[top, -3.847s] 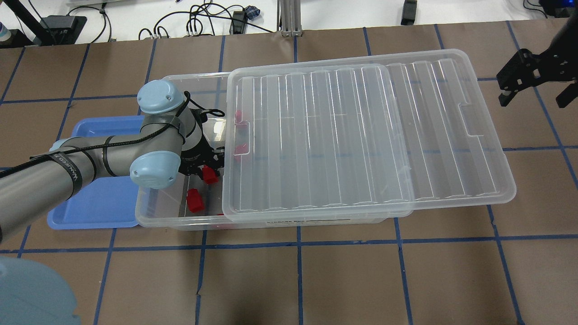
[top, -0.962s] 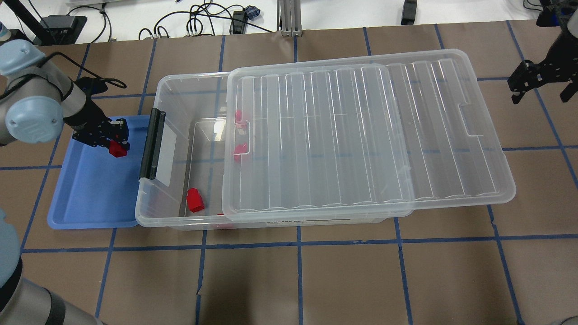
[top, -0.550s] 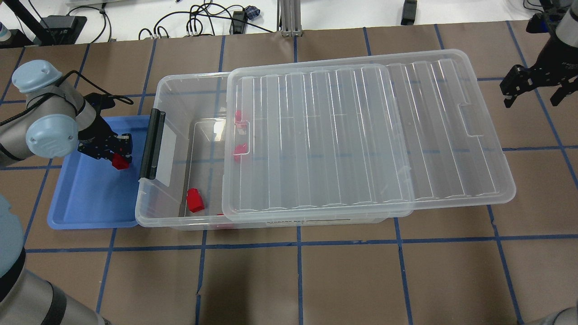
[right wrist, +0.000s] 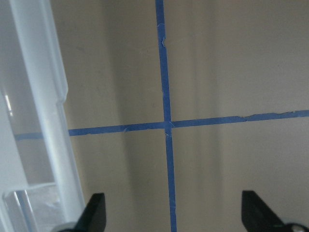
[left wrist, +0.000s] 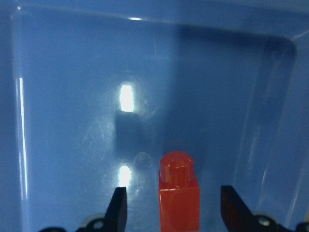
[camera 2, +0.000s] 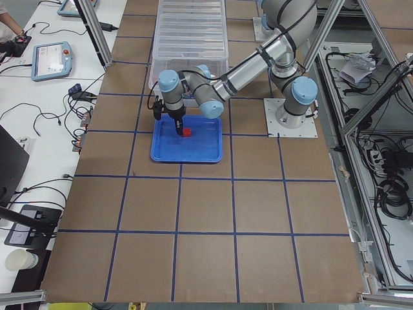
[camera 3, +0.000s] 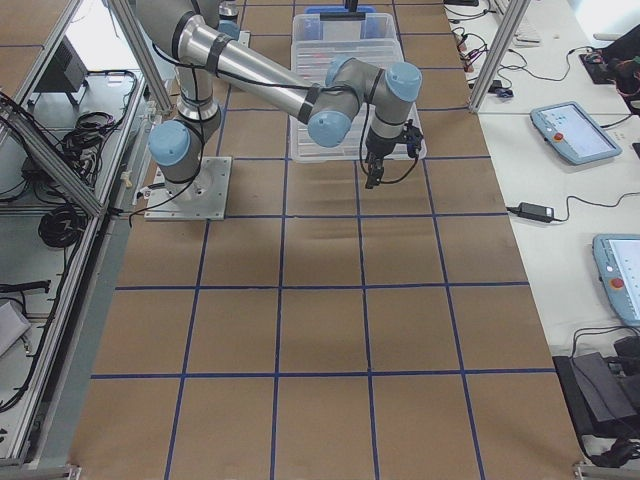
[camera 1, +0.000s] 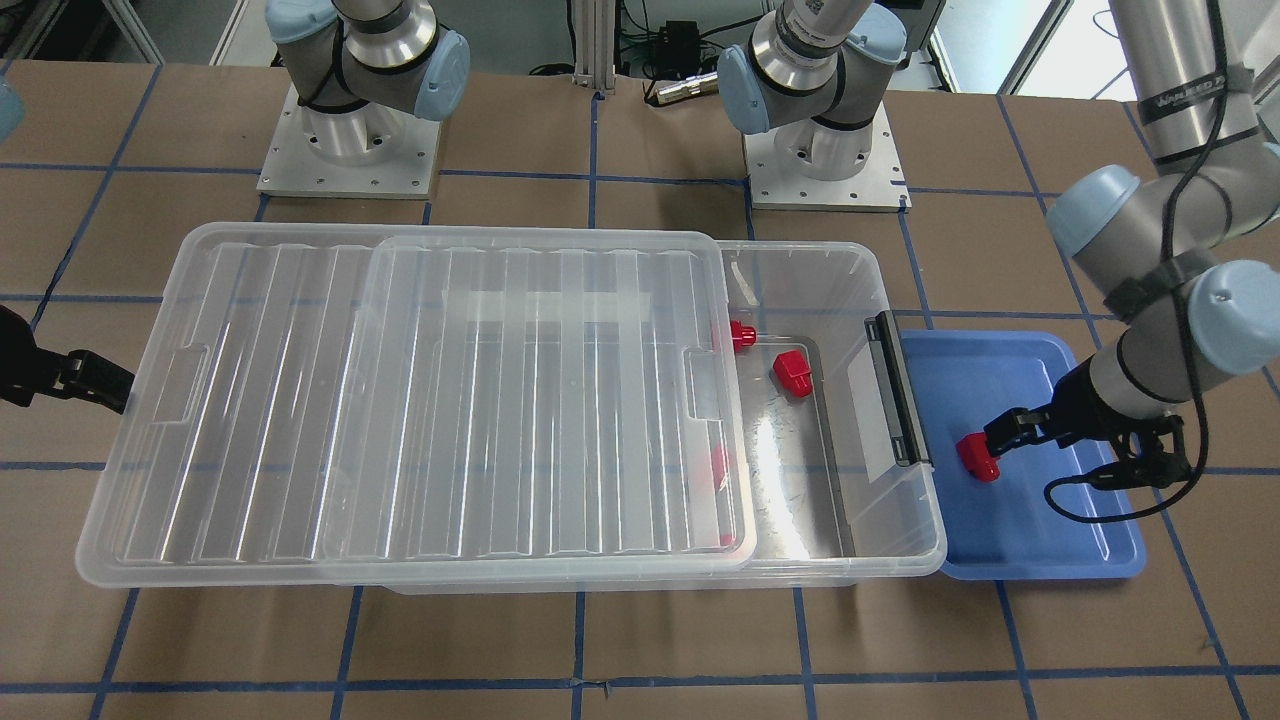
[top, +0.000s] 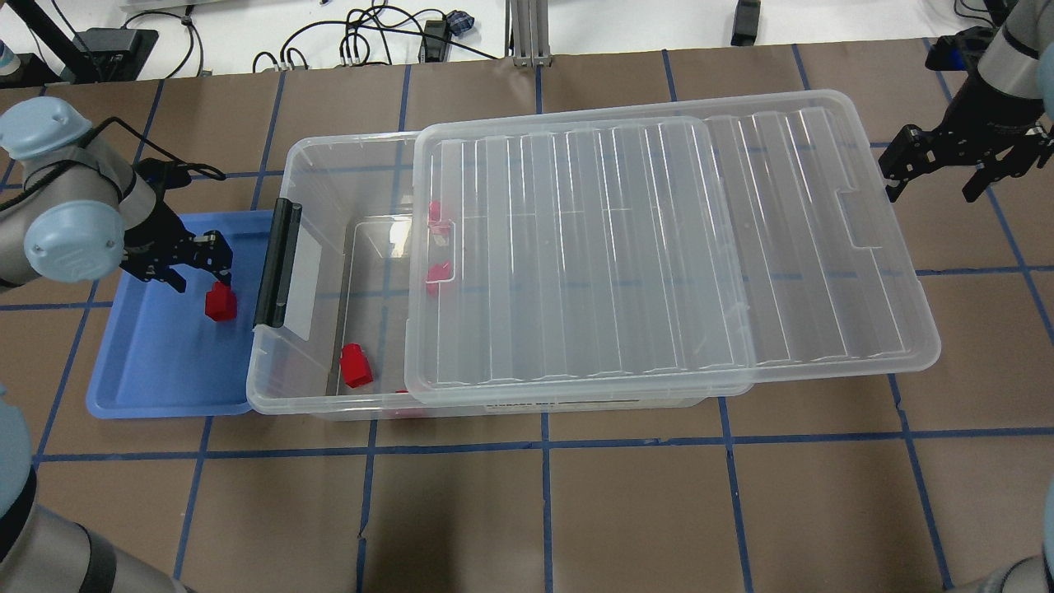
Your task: Place red block in blue tray from box
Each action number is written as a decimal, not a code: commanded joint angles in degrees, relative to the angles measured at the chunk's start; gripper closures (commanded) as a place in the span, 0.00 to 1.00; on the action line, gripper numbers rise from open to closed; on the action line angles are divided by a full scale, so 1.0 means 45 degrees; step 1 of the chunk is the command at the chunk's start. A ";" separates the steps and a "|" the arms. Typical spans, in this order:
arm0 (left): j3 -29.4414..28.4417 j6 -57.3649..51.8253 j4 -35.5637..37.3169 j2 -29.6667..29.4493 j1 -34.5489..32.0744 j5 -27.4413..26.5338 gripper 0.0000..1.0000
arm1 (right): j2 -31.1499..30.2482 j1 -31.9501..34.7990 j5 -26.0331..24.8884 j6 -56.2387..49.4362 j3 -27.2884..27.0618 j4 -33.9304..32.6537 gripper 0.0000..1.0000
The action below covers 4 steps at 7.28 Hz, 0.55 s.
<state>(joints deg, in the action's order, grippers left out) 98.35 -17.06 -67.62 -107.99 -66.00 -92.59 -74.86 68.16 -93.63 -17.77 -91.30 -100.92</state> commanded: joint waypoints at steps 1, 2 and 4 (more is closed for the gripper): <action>-0.2431 0.0874 -0.4039 0.1161 -0.1338 -0.0011 0.00 | -0.0083 0.0068 0.0045 0.0042 -0.0255 -0.0016 0.00; -0.2712 0.1636 -0.4538 0.1533 -0.2528 -0.0031 0.00 | -0.0102 0.0166 0.0084 0.0178 -0.0334 -0.0035 0.00; -0.2638 0.1683 -0.4718 0.2314 -0.4019 -0.0051 0.00 | -0.0122 0.0730 0.0902 0.1441 -0.0335 -0.0016 0.00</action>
<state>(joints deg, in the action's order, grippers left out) 86.57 -10.10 -87.60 -99.79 -79.98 -92.77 -75.35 70.02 -91.28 -14.56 -92.73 -101.00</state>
